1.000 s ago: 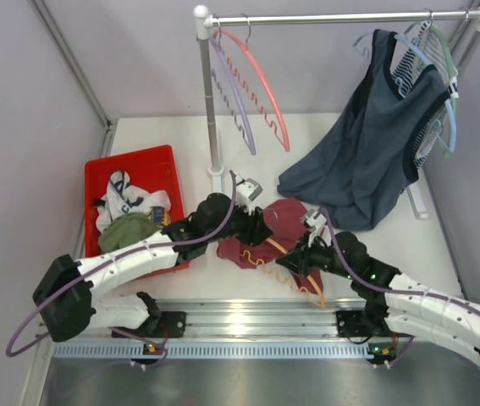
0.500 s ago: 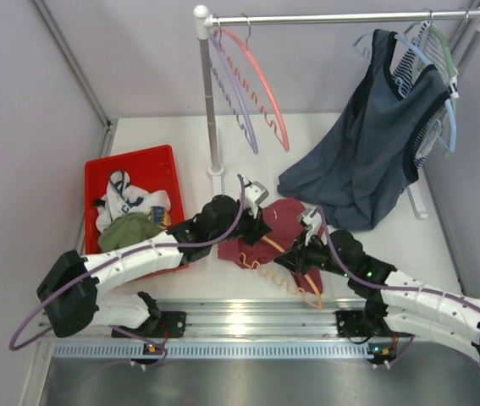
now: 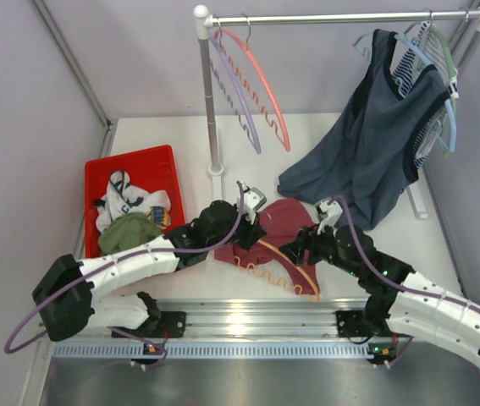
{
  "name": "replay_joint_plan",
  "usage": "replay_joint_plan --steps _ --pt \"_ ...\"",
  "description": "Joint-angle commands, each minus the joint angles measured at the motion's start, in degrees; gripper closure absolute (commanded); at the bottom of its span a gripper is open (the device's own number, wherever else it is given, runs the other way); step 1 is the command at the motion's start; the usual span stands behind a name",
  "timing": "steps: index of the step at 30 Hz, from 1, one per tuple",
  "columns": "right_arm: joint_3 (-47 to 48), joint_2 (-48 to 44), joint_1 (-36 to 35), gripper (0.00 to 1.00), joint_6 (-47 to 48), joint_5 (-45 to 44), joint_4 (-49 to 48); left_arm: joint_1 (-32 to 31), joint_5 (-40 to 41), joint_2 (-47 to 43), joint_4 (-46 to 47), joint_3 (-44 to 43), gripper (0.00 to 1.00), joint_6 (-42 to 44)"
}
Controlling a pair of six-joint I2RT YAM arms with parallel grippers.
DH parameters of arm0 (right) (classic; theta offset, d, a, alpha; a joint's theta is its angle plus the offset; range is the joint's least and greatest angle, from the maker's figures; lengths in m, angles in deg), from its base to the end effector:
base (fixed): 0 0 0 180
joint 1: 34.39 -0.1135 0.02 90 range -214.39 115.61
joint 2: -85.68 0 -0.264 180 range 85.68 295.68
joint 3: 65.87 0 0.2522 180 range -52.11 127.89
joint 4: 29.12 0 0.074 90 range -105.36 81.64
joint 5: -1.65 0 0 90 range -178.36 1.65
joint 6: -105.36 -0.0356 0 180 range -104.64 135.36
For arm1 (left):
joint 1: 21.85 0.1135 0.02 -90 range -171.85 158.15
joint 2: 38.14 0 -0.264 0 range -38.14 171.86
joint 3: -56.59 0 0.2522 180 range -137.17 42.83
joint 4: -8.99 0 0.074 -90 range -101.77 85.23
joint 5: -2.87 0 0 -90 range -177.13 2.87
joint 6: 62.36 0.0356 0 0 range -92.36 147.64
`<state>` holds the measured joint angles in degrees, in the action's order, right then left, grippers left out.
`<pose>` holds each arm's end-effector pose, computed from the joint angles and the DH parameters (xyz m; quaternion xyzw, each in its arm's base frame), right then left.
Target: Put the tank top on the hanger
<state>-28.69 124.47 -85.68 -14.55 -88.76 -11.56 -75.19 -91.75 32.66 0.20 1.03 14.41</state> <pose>0.1064 0.1324 0.2358 -0.1491 0.8012 0.3749 0.4419 0.1628 -0.2235 0.2519 0.3080 0.7798 -0.3268 0.4362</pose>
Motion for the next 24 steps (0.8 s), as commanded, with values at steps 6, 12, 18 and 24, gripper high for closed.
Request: replay_joint_plan --steps 6,12,18,24 --pt "9.0 1.1 -0.7 0.52 -12.5 -13.8 26.5 -1.0 -2.8 -3.4 2.7 0.6 1.0 3.9" --pt "6.6 6.4 -0.7 0.61 -11.8 -5.8 25.8 -1.5 -4.1 -3.9 3.5 1.2 1.0 4.4" --pt "5.2 10.2 -1.0 0.53 -9.7 0.1 24.9 -1.9 -4.4 -4.5 4.2 1.7 1.0 4.4" --pt "5.9 13.6 -1.6 0.53 -7.6 3.6 24.9 -2.5 -5.2 -5.2 4.8 2.0 1.0 4.6"
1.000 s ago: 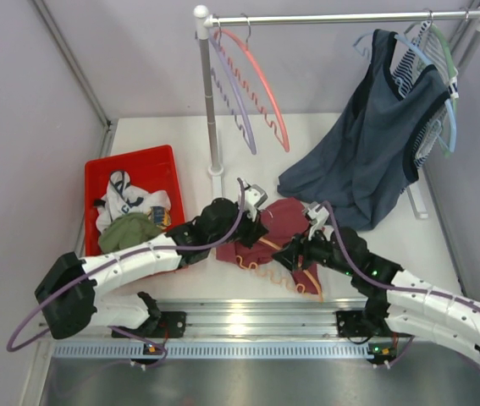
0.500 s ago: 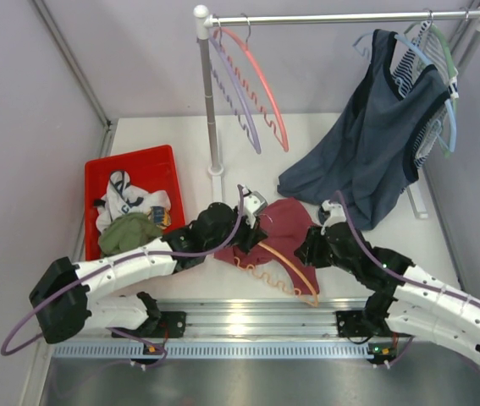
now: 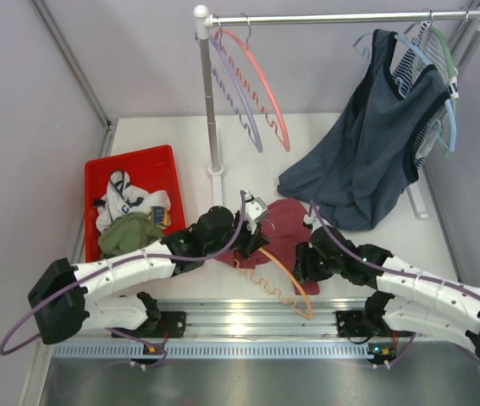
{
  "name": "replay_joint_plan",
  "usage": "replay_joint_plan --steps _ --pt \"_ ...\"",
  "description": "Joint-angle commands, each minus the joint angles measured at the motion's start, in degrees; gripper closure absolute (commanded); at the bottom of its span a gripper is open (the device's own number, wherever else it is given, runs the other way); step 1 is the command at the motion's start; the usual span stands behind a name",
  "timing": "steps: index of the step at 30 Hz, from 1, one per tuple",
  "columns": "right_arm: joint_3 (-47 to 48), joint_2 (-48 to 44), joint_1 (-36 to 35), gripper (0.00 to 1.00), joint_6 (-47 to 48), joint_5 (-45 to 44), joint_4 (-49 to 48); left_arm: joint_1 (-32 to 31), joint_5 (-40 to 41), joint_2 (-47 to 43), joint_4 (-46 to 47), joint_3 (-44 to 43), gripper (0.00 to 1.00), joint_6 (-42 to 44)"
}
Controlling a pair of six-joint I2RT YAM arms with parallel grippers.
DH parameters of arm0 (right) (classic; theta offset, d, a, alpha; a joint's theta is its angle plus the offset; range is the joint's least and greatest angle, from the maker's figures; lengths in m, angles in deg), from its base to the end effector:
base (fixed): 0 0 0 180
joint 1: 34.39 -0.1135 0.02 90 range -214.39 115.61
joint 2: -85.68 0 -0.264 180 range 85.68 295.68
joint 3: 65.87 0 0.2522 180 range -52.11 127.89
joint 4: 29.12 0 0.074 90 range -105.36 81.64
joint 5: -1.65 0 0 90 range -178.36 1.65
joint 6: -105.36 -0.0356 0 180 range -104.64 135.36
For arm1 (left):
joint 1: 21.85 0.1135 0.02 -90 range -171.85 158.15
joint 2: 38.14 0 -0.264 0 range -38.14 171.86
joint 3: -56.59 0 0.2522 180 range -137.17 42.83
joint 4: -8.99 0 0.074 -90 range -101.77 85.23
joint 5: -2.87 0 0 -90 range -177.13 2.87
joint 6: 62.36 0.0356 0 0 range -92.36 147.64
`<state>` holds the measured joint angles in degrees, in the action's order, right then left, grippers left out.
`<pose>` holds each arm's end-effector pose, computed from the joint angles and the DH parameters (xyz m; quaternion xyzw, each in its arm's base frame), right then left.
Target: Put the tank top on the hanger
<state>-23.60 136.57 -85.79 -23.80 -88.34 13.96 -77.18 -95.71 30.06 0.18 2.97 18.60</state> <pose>0.1065 0.1334 0.1945 -0.1007 0.9393 0.2331 0.2308 0.1471 -0.2220 0.2518 0.3654 0.7502 -0.3446 0.4301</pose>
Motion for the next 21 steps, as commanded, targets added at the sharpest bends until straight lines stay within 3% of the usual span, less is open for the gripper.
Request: replay_joint_plan --steps 1,17,19,21 --pt "1.0 1.9 -2.0 0.53 1.7 3.2 -0.6 -0.5 -1.3 -2.7 4.9 0.0 1.0 0.4" --pt "3.6 12.5 -6.6 0.52 1.1 -1.7 1.5 -1.0 -0.1 -3.1 4.7 -0.2 1.0 0.8" --pt "3.6 12.9 -6.9 0.55 0.8 -3.0 2.1 -1.0 0.2 -3.2 4.6 -0.2 1.0 0.9" --pt "3.4 12.6 -6.8 0.66 0.2 -4.2 2.4 -1.1 1.0 -3.3 4.6 -0.2 1.0 0.9"
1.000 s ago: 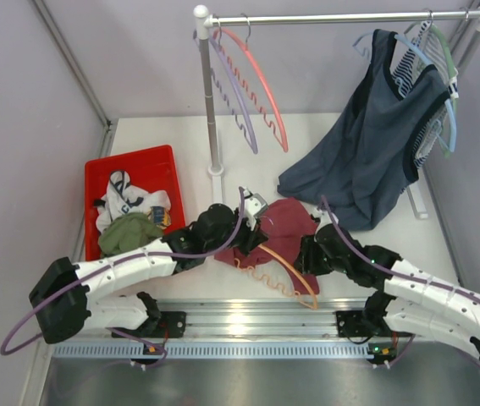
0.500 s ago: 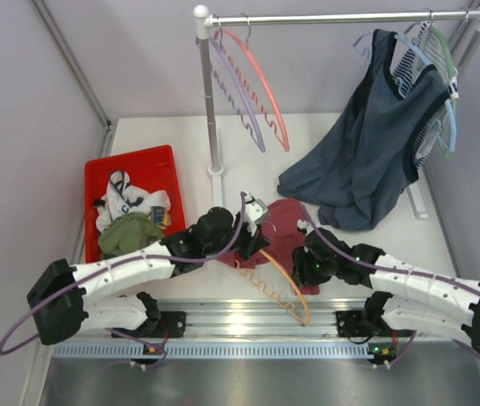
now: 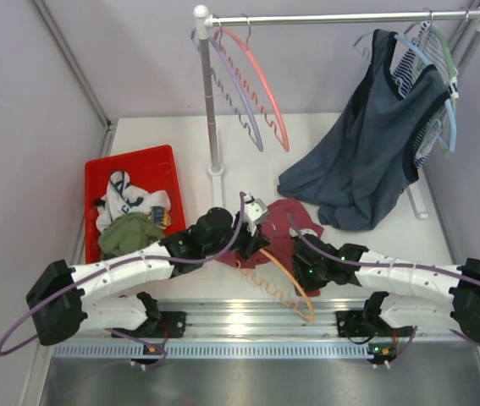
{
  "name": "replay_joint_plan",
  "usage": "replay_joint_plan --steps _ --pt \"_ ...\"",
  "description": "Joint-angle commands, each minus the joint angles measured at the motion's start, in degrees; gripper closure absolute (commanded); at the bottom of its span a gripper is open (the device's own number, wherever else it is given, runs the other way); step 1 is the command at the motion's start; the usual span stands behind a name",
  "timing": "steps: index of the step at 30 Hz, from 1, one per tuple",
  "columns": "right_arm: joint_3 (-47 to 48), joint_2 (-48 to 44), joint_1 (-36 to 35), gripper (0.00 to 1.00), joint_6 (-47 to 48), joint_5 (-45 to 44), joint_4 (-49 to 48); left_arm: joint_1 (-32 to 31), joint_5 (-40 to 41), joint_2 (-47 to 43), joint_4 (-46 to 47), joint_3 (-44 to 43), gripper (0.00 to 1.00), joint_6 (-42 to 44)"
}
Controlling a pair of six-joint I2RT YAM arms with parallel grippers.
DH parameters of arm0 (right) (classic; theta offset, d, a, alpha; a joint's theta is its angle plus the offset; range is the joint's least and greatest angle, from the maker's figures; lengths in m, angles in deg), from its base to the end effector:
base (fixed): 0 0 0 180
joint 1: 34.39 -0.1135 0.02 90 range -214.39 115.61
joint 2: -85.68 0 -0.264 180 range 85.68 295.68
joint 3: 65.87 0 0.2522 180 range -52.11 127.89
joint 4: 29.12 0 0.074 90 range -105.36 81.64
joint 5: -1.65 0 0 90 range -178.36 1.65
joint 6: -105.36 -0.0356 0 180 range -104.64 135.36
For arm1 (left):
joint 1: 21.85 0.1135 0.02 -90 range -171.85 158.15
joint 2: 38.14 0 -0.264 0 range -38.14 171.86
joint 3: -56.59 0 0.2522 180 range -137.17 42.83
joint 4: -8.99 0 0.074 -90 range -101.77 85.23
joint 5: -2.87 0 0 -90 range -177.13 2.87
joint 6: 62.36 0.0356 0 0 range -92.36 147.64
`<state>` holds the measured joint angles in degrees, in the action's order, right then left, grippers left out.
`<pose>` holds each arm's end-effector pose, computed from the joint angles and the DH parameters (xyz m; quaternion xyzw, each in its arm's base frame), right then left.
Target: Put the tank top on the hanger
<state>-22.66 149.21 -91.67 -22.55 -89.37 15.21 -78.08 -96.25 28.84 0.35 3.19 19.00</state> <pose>0.1009 0.1559 0.1632 -0.1622 0.9620 0.1562 0.1544 0.1415 -0.2217 0.2560 0.3744 0.7393 -0.3538 0.4337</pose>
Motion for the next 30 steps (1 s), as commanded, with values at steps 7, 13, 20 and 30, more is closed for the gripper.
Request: replay_joint_plan --steps 7,13,20,30 --pt "2.2 -6.0 -1.0 0.98 -4.2 -7.9 4.5 -0.2 4.7 -3.1 5.3 0.1 1.0 0.6" --pt "0.5 -11.1 -0.9 1.0 -6.9 -10.9 7.3 -0.2 8.6 -4.3 7.3 0.7 1.0 0.4" --pt "-1.2 -17.9 -0.4 1.0 -9.6 -12.2 10.1 -0.1 16.8 -5.4 9.1 1.0 1.0 0.6" --pt "-0.4 -20.3 -0.2 1.0 -11.5 -14.0 12.7 0.0 27.9 -7.7 11.0 1.2 1.0 2.0"
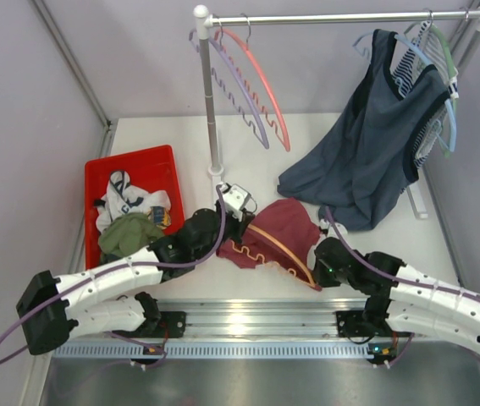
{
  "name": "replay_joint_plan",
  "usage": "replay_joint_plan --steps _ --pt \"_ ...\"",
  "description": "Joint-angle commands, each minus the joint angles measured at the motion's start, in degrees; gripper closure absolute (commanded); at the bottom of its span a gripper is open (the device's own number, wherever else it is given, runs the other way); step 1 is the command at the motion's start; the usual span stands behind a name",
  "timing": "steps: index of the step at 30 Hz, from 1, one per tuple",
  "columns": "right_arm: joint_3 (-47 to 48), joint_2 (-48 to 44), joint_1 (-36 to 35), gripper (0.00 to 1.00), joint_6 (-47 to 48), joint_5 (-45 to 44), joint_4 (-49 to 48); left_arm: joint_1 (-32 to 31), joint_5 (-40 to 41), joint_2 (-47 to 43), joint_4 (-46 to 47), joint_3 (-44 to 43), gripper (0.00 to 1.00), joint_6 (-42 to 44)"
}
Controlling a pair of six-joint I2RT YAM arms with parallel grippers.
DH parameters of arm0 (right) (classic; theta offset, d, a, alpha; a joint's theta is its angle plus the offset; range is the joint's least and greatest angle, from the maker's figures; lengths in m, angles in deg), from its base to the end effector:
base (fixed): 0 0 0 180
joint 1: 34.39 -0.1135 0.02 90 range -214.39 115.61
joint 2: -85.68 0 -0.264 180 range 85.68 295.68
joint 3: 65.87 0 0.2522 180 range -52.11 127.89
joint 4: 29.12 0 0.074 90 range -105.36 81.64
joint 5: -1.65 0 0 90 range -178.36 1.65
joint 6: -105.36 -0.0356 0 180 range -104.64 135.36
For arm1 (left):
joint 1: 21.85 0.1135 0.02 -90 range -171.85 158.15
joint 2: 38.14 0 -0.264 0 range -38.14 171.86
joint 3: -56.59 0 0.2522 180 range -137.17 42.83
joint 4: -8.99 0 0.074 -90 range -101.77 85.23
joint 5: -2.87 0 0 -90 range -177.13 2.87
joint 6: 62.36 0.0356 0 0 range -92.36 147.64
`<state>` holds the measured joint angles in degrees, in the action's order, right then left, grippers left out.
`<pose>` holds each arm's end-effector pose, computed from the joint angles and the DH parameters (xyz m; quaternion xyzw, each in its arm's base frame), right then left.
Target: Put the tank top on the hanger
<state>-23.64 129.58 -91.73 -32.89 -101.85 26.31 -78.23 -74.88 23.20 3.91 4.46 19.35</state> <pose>0.0830 0.1141 0.1980 -0.0423 0.9521 0.1558 0.2598 0.1435 -0.2021 0.2779 0.2601 0.7436 -0.2552 0.5606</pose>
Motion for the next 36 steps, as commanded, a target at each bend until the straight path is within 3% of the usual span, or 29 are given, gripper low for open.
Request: replay_joint_plan --steps 1,36 --pt "0.5 -0.9 -0.2 1.0 -1.2 -1.8 1.7 0.1 7.1 -2.2 7.4 0.0 1.0 1.9" --pt "9.3 -3.0 0.7 1.0 -1.4 -0.4 7.9 0.1 17.1 3.0 11.3 0.6 1.0 1.6"
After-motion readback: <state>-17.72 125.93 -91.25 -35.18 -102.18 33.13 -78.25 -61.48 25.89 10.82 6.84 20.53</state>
